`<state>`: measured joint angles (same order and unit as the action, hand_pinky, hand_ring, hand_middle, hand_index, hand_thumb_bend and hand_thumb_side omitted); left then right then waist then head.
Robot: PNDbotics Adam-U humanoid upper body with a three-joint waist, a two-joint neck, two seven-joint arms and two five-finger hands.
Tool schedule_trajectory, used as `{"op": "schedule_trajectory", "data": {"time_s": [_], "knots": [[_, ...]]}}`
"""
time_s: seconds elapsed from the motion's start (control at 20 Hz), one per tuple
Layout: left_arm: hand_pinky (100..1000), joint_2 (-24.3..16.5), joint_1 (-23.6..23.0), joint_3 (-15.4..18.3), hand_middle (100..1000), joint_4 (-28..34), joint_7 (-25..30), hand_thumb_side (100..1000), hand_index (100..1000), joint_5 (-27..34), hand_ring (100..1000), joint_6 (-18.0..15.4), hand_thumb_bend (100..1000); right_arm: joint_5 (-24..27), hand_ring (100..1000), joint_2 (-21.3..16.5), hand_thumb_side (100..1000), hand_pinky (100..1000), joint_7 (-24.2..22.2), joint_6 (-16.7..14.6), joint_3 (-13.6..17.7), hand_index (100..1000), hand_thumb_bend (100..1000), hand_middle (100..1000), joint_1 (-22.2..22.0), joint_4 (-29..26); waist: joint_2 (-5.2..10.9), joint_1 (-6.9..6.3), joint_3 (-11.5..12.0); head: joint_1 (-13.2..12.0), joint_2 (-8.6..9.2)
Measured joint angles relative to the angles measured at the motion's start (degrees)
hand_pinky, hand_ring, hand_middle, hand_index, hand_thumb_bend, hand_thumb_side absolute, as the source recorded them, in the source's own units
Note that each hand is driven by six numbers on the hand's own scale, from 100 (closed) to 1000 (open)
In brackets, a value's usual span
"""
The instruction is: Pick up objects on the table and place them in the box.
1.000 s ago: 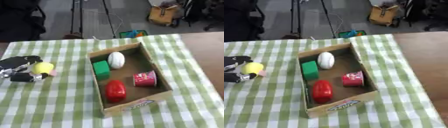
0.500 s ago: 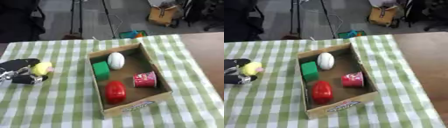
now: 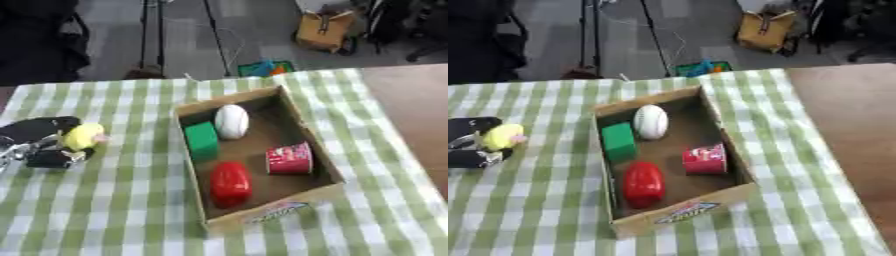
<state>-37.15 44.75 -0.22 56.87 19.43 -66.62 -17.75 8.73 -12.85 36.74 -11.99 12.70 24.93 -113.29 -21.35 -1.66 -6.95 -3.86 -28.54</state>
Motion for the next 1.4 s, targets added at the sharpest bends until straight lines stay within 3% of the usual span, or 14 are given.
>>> {"op": "schedule_trajectory", "data": {"time_s": [0.1, 0.15, 0.2, 0.35, 0.5, 0.7, 0.75, 0.9, 0.95, 1.4], "knots": [[1000, 0.01, 0.0, -0.18, 854, 0.33, -1.97, 971, 1000, -0.81, 1000, 0.15, 111, 0.02, 613, 0.0, 444, 586, -0.05, 0.05, 0.0, 760, 100, 514, -0.07, 0.0, -0.01, 0.0, 0.0, 0.0, 0.0], [1000, 0.01, 0.01, -0.27, 791, 0.56, -3.25, 907, 939, -1.31, 997, 0.24, 100, 0.03, 613, 0.0, 444, 586, -0.07, 0.08, 0.0, 760, 100, 514, -0.08, 0.0, -0.01, 0.0, 0.0, 0.0, 0.0], [1000, 0.02, 0.01, -0.29, 788, 0.77, -4.56, 902, 935, -1.83, 991, 0.29, 100, 0.1, 613, 0.0, 443, 586, -0.09, 0.09, 0.0, 760, 100, 514, -0.09, 0.0, -0.01, -0.01, 0.0, 0.0, 0.0], [1000, 0.04, 0.01, -0.55, 773, 1.12, -8.06, 873, 929, -3.7, 960, 0.24, 237, 0.41, 613, 0.0, 440, 586, -0.13, 0.13, 0.0, 760, 100, 515, -0.09, 0.0, -0.09, -0.03, 0.0, 0.0, 0.05], [1000, 0.4, 0.01, -0.67, 765, 1.0, -9.8, 871, 910, -5.4, 949, -0.19, 248, 0.52, 613, 0.0, 438, 586, -0.14, 0.14, 0.0, 761, 100, 515, -0.1, 0.0, -0.14, -0.04, -0.02, 0.0, 0.19], [1000, 0.5, 0.04, -0.68, 759, 0.41, -10.35, 869, 904, -6.55, 946, -0.6, 237, 0.76, 614, 0.0, 442, 586, -0.15, 0.16, 0.01, 761, 100, 515, -0.14, 0.0, -0.26, -0.06, -0.05, 0.0, 0.39], [1000, 0.5, 0.06, -0.68, 721, 0.38, -10.38, 856, 846, -6.72, 910, -0.63, 204, 0.79, 614, 0.0, 442, 586, -0.15, 0.16, 0.01, 761, 100, 515, -0.17, 0.0, -0.26, -0.06, -0.06, 0.0, 0.39], [1000, 0.59, 0.18, -0.68, 695, 0.06, -10.3, 847, 803, -7.01, 887, -0.52, 179, 0.92, 614, 0.0, 443, 586, -0.15, 0.16, 0.01, 762, 100, 515, -0.18, 0.0, -0.29, -0.06, -0.09, 0.0, 0.4], [1000, 0.74, 0.26, -0.68, 649, 0.05, -10.28, 819, 728, -7.03, 851, -0.46, 132, 0.93, 614, 0.0, 443, 586, -0.16, 0.16, 0.01, 762, 100, 515, -0.18, 0.0, -0.29, -0.06, -0.09, 0.0, 0.4], [1000, 1.0, 0.65, -0.98, 581, 0.08, -10.96, 712, 660, -7.3, 796, 0.69, 100, 1.01, 614, 0.0, 443, 586, -0.19, 0.19, 0.02, 763, 100, 515, -0.2, 0.0, -0.33, -0.05, -0.11, 0.0, 0.42]]}}
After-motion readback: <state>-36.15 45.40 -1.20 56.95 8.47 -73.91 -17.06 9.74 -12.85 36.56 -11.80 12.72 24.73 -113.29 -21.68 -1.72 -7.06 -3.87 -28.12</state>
